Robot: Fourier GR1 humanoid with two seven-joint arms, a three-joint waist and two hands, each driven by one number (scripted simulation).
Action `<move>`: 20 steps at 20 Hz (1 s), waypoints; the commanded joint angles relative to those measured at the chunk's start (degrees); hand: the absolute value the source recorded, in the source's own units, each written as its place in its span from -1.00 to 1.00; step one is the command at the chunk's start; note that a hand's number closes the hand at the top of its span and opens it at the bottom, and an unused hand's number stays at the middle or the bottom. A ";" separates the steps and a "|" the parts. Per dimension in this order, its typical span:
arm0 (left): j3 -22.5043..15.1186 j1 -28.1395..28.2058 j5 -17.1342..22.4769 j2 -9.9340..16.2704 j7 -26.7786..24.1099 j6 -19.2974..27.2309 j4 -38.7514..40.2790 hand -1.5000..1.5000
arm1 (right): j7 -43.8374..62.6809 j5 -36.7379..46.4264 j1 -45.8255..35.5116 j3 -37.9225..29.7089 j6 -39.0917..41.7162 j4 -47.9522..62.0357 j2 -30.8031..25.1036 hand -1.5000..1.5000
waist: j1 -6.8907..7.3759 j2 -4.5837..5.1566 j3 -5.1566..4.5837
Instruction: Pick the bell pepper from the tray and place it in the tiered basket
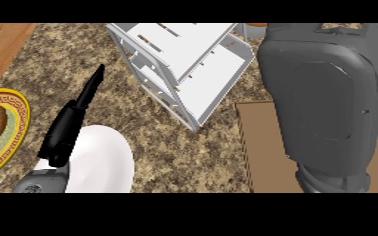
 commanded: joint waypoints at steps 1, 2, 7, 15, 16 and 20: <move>1.23 -2.82 1.45 0.26 0.16 -1.13 1.91 0.00 | 3.30 -1.34 -4.58 -0.37 -9.46 13.28 0.43 1.00 | 0.03 0.24 0.01; 0.57 1.62 1.08 1.00 -0.56 -1.50 -1.71 0.00 | 2.65 -0.04 -3.19 1.29 -13.43 15.62 0.43 1.00 | 0.93 0.18 0.02; 0.57 -1.81 1.18 0.82 1.80 -2.05 -2.21 0.00 | -1.69 -2.11 -4.43 -0.83 -25.09 27.18 0.44 1.00 | 1.32 0.52 0.05; -0.75 -2.56 0.06 -0.74 1.07 -1.30 -0.24 0.00 | -16.52 -13.55 -6.52 -2.34 -43.52 41.35 0.45 -1.00 | 2.70 1.00 0.07; -0.23 -5.84 -0.45 -1.21 1.99 -0.59 2.59 0.00 | -19.37 -15.99 -5.28 -2.29 -45.63 40.31 0.45 -1.00 | 1.63 0.97 0.09; -1.27 -3.89 -1.05 -1.88 0.75 -0.10 1.78 0.00 | -23.31 -15.96 -8.85 -3.31 -56.21 41.13 0.45 -1.00 | 1.52 0.76 0.06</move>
